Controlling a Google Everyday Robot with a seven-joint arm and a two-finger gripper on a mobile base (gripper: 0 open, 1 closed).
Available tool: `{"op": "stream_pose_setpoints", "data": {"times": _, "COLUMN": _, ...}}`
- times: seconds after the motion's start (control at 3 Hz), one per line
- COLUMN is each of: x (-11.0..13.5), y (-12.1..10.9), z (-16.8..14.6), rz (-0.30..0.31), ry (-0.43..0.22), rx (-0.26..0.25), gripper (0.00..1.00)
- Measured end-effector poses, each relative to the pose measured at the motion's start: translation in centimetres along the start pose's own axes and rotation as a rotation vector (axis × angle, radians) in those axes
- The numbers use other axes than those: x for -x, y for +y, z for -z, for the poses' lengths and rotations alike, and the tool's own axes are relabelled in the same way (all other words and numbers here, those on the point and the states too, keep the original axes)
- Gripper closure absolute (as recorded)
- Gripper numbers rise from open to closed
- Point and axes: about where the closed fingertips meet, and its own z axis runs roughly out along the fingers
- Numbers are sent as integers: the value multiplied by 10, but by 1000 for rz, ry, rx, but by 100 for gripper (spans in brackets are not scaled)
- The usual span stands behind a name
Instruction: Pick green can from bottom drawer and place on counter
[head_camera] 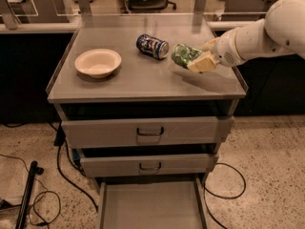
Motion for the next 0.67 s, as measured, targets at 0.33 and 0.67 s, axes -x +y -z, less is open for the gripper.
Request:
{"op": "stream_pose_setpoints", "data": {"times": 0.33, "x": -10, "y": -3, "z": -9, "rz": -29, "ry": 24, "rx": 2, "gripper": 100}}
{"op": "stream_pose_setpoints", "data": {"times": 0.67, "x": -20, "y": 4, "z": -21, "rz": -42, "ry": 48, "rx": 28, "gripper": 100}}
